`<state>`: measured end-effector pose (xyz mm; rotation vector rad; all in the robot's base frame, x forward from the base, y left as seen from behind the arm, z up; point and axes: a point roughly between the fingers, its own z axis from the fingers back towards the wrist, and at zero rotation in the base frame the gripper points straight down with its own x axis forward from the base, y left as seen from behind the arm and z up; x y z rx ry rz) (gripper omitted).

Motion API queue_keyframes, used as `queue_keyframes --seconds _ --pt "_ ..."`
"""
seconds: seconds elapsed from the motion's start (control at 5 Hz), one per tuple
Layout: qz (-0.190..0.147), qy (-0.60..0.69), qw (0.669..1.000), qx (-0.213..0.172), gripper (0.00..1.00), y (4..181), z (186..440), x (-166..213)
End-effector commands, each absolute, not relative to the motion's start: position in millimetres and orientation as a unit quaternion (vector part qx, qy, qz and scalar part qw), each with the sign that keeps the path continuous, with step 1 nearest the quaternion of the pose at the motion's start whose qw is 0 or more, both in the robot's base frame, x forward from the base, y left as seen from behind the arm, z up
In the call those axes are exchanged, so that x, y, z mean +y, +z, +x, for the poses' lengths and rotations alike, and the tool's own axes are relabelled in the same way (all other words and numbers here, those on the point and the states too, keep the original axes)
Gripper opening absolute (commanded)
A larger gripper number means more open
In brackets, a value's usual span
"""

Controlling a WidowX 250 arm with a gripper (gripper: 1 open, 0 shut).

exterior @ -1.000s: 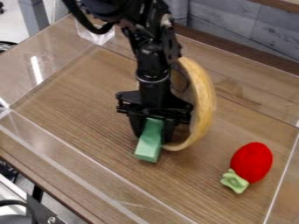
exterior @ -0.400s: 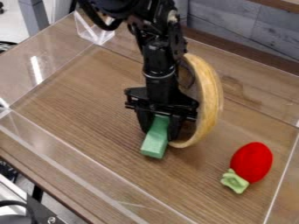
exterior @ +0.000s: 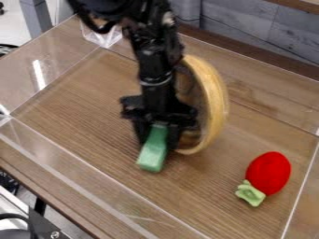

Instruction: Remove the green stick from the brown bowl and put it on the table

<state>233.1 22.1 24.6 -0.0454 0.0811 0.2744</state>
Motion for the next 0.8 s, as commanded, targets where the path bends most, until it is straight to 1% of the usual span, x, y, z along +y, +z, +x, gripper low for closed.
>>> queue_keyframes --seconds 0.0,0.2,0.6 --pt "-0.022 0.178 0.983 0.024 0.0 26.9 237 29" --pt "-0.024 0.219 0.975 0.023 0.0 23.9 236 32" --pt "-0.026 0.143 0.989 0.021 0.0 31.1 232 42"
